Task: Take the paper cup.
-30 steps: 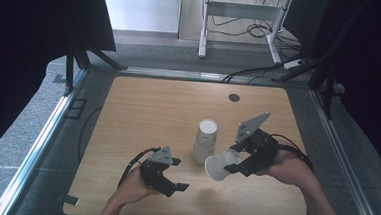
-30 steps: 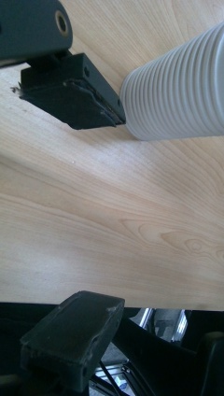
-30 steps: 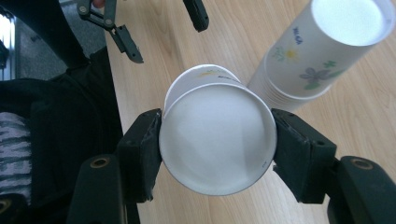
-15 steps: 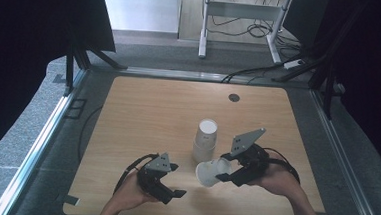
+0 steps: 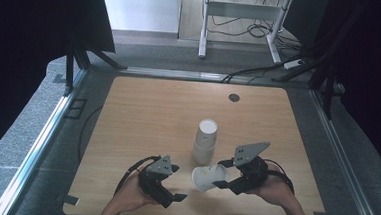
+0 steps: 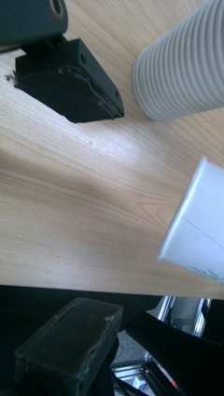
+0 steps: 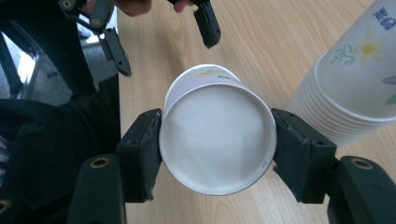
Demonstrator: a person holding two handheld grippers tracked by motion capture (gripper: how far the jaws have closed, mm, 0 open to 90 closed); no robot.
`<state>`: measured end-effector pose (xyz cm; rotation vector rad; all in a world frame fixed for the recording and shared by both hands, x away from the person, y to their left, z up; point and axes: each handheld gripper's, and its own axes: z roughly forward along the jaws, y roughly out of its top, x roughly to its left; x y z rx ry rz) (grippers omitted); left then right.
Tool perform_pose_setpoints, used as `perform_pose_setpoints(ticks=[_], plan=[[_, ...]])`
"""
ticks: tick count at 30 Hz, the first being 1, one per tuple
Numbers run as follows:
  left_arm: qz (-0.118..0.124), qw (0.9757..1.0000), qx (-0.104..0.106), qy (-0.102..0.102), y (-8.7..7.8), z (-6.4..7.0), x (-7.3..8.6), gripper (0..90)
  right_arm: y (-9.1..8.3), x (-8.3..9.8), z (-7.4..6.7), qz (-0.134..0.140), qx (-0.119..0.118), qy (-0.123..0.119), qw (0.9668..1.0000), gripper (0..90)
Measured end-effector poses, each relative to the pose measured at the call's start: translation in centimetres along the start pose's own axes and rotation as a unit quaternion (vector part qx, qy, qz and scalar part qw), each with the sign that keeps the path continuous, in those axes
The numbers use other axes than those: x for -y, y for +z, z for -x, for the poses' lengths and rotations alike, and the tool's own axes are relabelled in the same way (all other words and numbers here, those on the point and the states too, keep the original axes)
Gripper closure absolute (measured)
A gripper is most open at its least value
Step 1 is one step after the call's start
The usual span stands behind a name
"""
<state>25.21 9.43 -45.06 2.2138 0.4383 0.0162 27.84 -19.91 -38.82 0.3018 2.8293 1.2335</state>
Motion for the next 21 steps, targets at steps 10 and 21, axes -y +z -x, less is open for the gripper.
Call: perform_pose_setpoints(ticks=[10,21], plan=[[-0.005,0.9999,0.001,0.016,0.4,0.5,-0.3,5.6,0.6,1.8,-0.1,0.032,-0.008,0.001,0.9994,37.2],[-0.015,0.9991,0.001,0.041,1.5,1.3,-0.7,6.2,1.5,2.1,-0.5,0.055,-0.027,-0.007,0.9981,37.2]])
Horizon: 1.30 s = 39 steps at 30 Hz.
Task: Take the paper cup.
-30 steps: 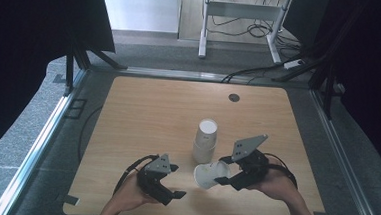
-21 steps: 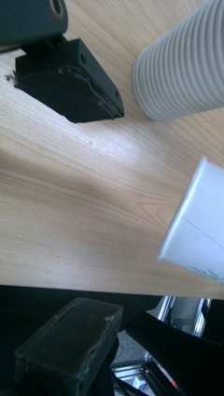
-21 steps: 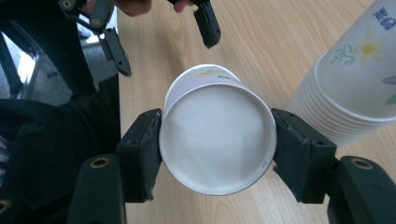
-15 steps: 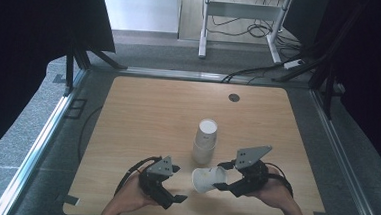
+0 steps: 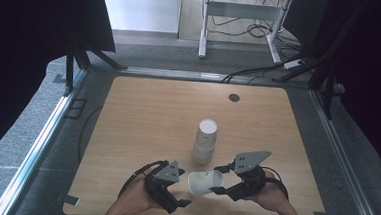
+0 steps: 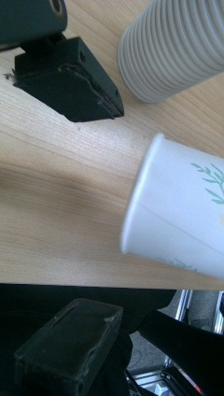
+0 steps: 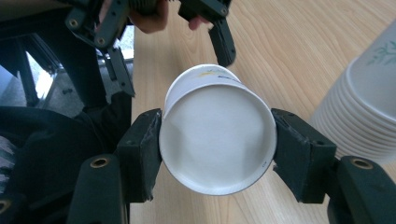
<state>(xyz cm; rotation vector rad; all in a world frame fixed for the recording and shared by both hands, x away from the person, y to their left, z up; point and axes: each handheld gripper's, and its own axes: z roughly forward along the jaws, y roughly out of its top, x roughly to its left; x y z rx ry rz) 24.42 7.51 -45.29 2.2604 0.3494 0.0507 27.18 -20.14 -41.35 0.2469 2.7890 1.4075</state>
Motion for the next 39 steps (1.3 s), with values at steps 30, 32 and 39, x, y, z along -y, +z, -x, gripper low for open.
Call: perform_pose_setpoints(ticks=[30,32,39], plan=[[0.002,0.9997,0.0,0.026,0.87,0.2,-0.15,16.9,1.0,0.53,-0.11,0.043,-0.038,0.003,0.9983,37.3],[0.007,0.9998,-0.006,0.017,0.84,0.17,-0.13,22.1,1.03,0.53,-0.11,0.041,-0.039,0.004,0.9984,37.3],[0.0,0.9996,-0.007,0.026,0.57,0.09,-0.19,28.0,1.03,0.62,0.08,0.038,-0.039,0.008,0.9985,37.5]])
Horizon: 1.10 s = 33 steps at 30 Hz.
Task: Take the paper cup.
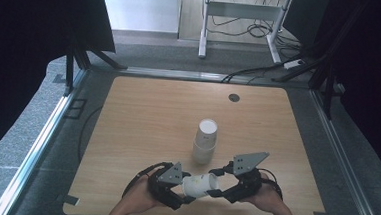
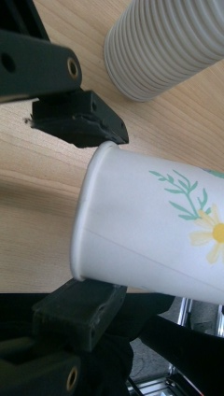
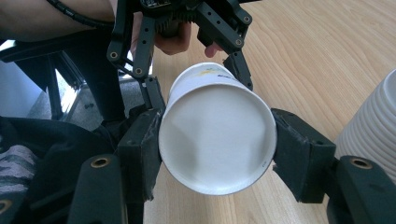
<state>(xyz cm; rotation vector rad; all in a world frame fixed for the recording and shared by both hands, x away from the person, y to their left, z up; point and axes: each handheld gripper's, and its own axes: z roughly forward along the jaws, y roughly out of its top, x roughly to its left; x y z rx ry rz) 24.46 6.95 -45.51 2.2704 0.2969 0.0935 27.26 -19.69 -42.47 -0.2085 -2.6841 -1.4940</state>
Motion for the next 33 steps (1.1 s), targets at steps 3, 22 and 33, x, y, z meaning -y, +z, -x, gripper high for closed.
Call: perform_pose_setpoints(ticks=[3,22,33], plan=[[-0.001,1.0,-0.001,0.0,0.0,0.1,0.0,30.9,0.0,0.0,0.0,-0.003,-0.001,0.001,1.0,37.5],[-0.01,0.9999,0.005,-0.002,1.5,0.2,-0.3,23.6,0.3,-0.1,-0.1,-0.001,-0.009,0.002,1.0,37.5],[-0.014,0.9999,0.005,0.008,1.0,0.1,-0.3,33.7,0.3,0.0,0.1,-0.002,-0.011,0.006,0.9999,37.6]])
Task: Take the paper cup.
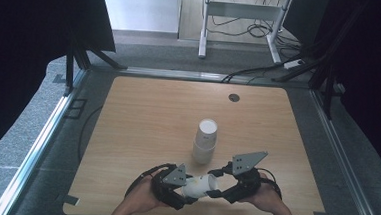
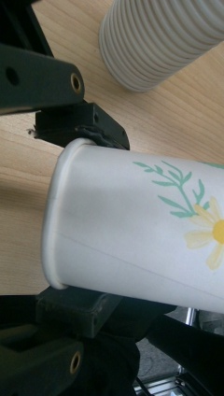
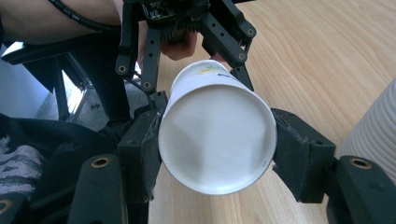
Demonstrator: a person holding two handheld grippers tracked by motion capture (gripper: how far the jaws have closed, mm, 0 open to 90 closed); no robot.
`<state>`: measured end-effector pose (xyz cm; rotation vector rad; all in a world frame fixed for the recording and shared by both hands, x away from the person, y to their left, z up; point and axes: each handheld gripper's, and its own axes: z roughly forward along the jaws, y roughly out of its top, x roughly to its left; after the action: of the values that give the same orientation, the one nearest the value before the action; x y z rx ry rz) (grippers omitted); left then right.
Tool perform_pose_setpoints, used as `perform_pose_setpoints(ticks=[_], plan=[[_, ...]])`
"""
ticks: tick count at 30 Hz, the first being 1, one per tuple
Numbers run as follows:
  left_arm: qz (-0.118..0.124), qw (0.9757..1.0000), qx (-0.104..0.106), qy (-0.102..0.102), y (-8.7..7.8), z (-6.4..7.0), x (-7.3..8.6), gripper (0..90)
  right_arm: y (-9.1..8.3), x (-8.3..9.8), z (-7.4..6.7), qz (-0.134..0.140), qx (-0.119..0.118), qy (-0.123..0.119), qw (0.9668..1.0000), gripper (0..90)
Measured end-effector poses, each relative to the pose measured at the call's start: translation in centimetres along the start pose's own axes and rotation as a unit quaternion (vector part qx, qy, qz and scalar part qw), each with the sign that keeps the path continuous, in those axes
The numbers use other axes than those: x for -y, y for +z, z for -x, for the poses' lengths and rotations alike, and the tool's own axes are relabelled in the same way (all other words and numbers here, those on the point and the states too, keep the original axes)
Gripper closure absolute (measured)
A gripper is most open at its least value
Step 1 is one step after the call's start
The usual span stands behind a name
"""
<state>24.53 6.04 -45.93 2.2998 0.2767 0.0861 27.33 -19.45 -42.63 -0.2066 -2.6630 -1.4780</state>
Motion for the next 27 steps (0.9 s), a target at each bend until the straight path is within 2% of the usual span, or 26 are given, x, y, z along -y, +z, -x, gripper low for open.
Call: perform_pose_setpoints(ticks=[5,7,12,13,15,17,18,21,23,24,25,27], plan=[[-0.01,0.9999,0.001,0.001,-0.1,-0.1,0.0,34.8,0.2,0.0,0.1,-0.007,-0.001,0.002,1.0,37.0],[-0.014,0.9999,0.002,0.0,-0.2,-0.1,-0.1,34.8,0.3,0.0,0.0,-0.012,0.001,0.006,0.9999,33.4],[-0.031,0.9995,-0.006,0.003,-0.5,-0.1,-0.3,34.7,0.4,-0.3,-0.2,-0.039,0.029,-0.001,0.9988,25.0],[-0.045,0.9989,-0.009,0.007,-0.5,-0.1,-0.3,34.5,0.5,-0.5,-0.4,-0.06,0.045,-0.013,0.9971,23.0],[-0.058,0.9982,-0.013,0.007,-0.4,-0.1,-0.4,34.3,0.8,-0.7,-0.7,-0.085,0.06,-0.022,0.9944,20.7],[-0.066,0.9976,-0.018,0.011,-0.4,-0.1,-0.5,34.2,1.2,-0.9,-1.1,-0.108,0.064,-0.028,0.9916,20.3],[-0.081,0.9962,-0.026,0.017,-0.3,0.0,-0.7,34.1,1.4,-1.0,-1.3,-0.121,0.07,-0.035,0.9895,19.8],[-0.105,0.9933,-0.035,0.032,-0.1,0.2,-1.1,34.0,2.2,-1.3,-1.8,-0.151,0.072,-0.049,0.9847,19.8],[-0.112,0.9924,-0.037,0.036,0.0,0.3,-1.2,34.0,2.4,-1.3,-1.9,-0.158,0.07,-0.052,0.9836,20.0],[-0.119,0.9914,-0.038,0.04,0.1,0.5,-1.3,34.0,2.8,-1.4,-2.2,-0.172,0.072,-0.056,0.9808,20.8],[-0.137,0.9882,-0.044,0.051,0.4,0.8,-1.5,34.1,3.0,-1.5,-2.3,-0.181,0.075,-0.061,0.9788,21.4],[-0.152,0.9854,-0.047,0.061,0.7,1.0,-1.6,34.1,3.3,-1.5,-2.5,-0.198,0.079,-0.069,0.9746,22.9]])
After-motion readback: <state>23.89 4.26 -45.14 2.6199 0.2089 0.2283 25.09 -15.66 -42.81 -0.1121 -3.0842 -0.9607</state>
